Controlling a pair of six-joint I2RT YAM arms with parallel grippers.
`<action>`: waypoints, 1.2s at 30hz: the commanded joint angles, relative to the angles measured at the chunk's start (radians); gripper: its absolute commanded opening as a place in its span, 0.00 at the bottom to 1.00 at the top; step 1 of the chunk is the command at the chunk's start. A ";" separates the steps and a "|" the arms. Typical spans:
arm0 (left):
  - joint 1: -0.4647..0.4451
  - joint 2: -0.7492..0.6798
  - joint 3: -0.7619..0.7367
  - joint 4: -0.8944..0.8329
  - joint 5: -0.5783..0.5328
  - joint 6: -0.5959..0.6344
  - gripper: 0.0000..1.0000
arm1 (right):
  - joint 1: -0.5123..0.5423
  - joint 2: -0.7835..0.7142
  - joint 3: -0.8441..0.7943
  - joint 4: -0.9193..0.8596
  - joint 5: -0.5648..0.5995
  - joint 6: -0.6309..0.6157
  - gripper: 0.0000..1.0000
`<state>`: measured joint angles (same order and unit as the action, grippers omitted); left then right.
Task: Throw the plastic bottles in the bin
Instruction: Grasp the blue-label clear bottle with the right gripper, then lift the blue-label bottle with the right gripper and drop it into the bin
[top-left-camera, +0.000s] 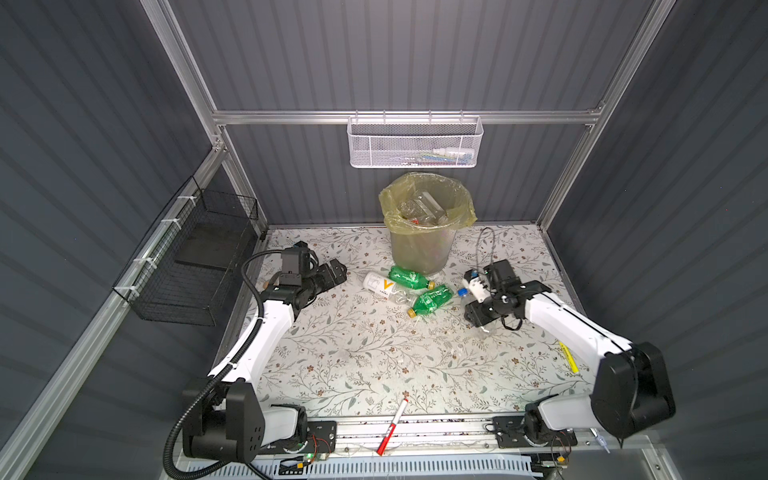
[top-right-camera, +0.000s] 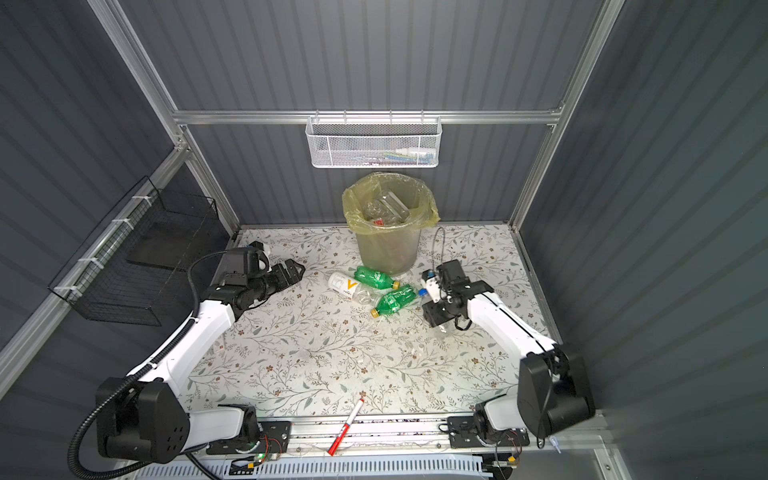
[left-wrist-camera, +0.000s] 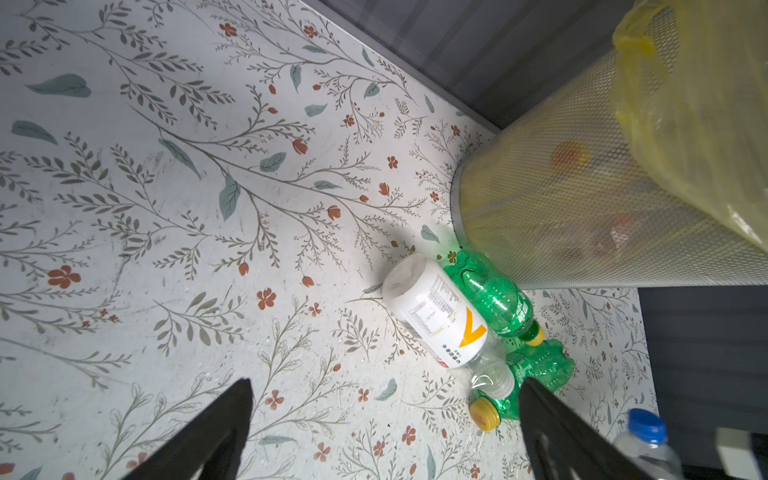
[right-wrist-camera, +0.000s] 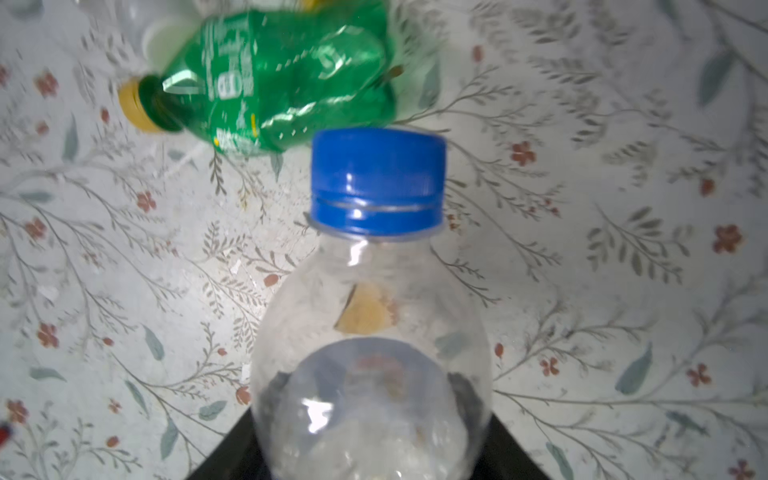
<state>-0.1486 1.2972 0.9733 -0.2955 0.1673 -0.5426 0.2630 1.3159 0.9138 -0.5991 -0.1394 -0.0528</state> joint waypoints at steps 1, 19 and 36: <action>0.003 0.024 -0.022 0.031 0.056 -0.024 1.00 | -0.076 -0.130 -0.110 0.066 -0.074 0.333 0.59; -0.177 0.024 -0.195 0.162 0.088 -0.225 1.00 | -0.091 0.087 0.696 0.111 -0.157 0.550 0.63; -0.290 0.059 -0.200 0.234 0.004 -0.333 1.00 | -0.249 -0.056 0.392 0.263 -0.215 0.673 0.99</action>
<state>-0.4335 1.3235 0.7280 -0.0727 0.1936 -0.8703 0.0284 1.3849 1.3766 -0.4000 -0.3660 0.6285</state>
